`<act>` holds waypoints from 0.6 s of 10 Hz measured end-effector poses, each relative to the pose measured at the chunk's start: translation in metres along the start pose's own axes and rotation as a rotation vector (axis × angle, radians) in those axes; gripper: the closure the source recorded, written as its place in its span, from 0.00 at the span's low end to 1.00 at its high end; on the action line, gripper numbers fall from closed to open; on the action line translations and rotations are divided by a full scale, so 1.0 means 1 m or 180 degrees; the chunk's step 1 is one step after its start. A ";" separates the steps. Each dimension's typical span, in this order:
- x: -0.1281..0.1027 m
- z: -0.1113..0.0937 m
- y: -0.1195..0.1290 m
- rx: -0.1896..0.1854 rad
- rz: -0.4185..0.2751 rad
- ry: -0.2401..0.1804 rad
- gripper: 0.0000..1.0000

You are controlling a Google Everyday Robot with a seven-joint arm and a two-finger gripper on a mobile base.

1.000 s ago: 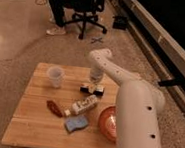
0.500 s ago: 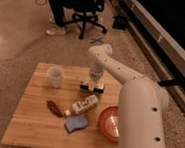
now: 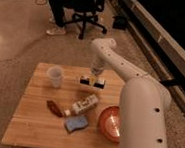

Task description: Place the eraser on the white sponge

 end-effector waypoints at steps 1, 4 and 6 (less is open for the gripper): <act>0.000 -0.023 0.011 -0.0039 -0.0092 -0.0049 1.00; 0.013 -0.048 0.046 -0.0137 -0.0271 -0.0102 1.00; 0.018 -0.058 0.068 -0.0158 -0.0432 -0.0127 1.00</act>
